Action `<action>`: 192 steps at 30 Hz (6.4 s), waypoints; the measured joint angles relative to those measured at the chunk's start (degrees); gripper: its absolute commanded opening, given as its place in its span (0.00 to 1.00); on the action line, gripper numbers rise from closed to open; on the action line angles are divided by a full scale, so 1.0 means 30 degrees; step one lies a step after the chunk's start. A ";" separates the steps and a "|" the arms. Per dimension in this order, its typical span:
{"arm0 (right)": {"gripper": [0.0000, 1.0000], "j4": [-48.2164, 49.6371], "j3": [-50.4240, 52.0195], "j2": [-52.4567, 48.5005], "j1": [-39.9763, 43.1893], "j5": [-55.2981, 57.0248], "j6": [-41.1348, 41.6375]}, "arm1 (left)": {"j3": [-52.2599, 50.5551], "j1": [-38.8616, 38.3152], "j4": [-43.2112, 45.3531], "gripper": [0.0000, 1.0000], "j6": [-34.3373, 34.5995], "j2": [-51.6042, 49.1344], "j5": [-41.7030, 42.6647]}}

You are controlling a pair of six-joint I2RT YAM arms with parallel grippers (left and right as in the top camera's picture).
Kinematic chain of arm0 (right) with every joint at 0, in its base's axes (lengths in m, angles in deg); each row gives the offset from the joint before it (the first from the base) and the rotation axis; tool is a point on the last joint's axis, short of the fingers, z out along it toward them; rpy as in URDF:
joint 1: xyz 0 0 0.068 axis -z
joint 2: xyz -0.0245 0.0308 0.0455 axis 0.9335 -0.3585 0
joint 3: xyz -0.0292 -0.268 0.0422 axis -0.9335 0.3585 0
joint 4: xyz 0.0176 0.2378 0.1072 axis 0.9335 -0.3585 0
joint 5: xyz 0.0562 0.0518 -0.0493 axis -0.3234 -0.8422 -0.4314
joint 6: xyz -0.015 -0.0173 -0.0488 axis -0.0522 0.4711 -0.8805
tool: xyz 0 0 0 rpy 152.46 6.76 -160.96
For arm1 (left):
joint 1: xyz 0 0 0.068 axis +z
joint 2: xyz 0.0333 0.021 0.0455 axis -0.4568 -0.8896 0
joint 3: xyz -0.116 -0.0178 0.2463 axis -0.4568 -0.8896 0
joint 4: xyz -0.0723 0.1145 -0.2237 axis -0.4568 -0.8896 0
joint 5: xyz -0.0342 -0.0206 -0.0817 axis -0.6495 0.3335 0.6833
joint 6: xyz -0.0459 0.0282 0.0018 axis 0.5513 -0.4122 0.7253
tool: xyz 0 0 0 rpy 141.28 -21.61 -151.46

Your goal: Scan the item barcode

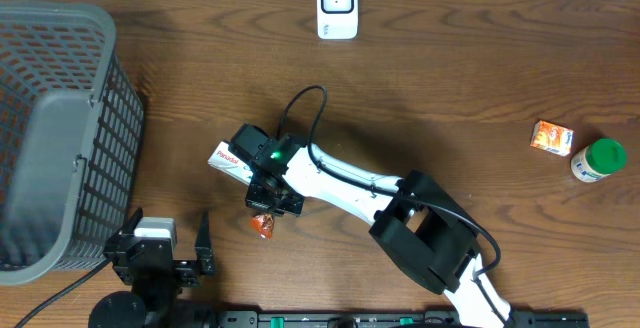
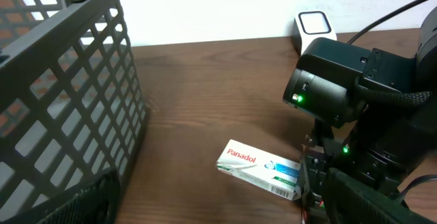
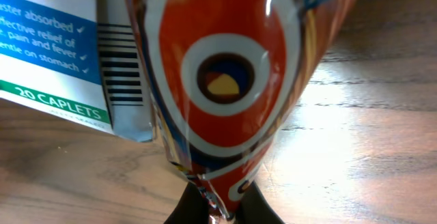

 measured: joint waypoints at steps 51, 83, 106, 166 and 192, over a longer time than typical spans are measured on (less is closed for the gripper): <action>0.07 0.2798 0.3810 -0.0335 0.7227 -1.8957 -3.4738 | 0.0000 0.0000 0.0007 0.93 0.0000 0.0000 0.0000; 0.99 -0.2834 -0.0401 0.0131 0.7402 -0.8123 -2.7401 | 0.0000 0.0000 0.0000 0.93 0.0000 0.0000 0.0000; 0.69 -0.1275 0.1093 0.3053 -0.0940 0.8714 -1.8447 | 0.0000 0.0000 -0.0007 0.93 0.0000 0.0000 0.0000; 0.01 -0.0372 0.2681 0.2965 0.1370 -0.1530 -1.8105 | 0.0000 0.0000 0.0007 0.93 0.0000 0.0000 0.0000; 0.01 0.0495 0.2688 0.2965 0.3038 -0.6965 -2.0305 | 0.0000 0.0000 0.0000 0.93 0.0000 0.0000 0.0000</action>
